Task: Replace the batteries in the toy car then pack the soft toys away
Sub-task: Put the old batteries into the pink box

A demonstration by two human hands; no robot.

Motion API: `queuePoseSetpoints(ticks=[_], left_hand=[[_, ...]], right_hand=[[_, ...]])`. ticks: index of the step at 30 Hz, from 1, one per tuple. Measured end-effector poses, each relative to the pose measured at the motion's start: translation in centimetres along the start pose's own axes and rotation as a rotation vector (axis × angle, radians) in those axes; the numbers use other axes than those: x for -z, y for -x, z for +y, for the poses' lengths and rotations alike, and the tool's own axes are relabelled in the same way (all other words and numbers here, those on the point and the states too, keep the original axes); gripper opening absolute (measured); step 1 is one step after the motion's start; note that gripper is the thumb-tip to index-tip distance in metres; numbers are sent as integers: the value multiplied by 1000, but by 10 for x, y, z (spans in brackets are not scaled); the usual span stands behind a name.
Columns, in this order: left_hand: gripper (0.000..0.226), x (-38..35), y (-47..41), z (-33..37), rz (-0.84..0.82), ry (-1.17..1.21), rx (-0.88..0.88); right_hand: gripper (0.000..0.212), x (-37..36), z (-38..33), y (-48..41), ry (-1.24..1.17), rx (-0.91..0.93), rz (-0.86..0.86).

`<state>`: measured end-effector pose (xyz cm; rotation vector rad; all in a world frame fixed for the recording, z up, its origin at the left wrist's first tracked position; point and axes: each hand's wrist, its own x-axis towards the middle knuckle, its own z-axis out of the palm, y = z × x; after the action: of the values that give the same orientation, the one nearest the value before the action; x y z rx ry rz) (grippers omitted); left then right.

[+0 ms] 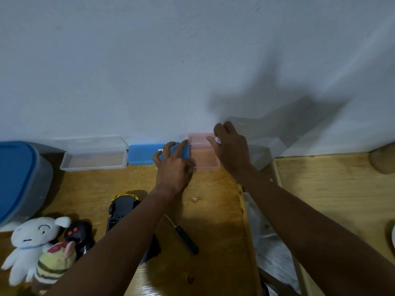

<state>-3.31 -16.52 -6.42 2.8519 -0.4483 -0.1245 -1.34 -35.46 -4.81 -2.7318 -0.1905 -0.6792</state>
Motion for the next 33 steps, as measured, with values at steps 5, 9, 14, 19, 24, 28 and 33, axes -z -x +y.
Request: queuePoseSetpoints(ticks=[5,9,14,19,24,28,33], left_hand=[[14,1,-3,-1,-20,-7,-14],[13,0,-3,-2,-4,-16,-24],[12,-2,-4,-1,6,-18,-5],[9,-5,-4,-1,48,13,-3],[16,-6,-3,-1,27,22,7],[18,-5,0,-1,63,65,12],[31,4,10,8,182,256,95]], right_hand=[[22,-26,1,20,-6,126,-254],[23,-32,-2,15,51,254,-340],[47,-18,-10,0,23,366,-297],[42,-39,10,11,-130,305,-334],[25,-31,16,21,-183,200,-215],[11,-21,13,32,-195,-80,139],[34,-22,7,40,-256,-265,-19]])
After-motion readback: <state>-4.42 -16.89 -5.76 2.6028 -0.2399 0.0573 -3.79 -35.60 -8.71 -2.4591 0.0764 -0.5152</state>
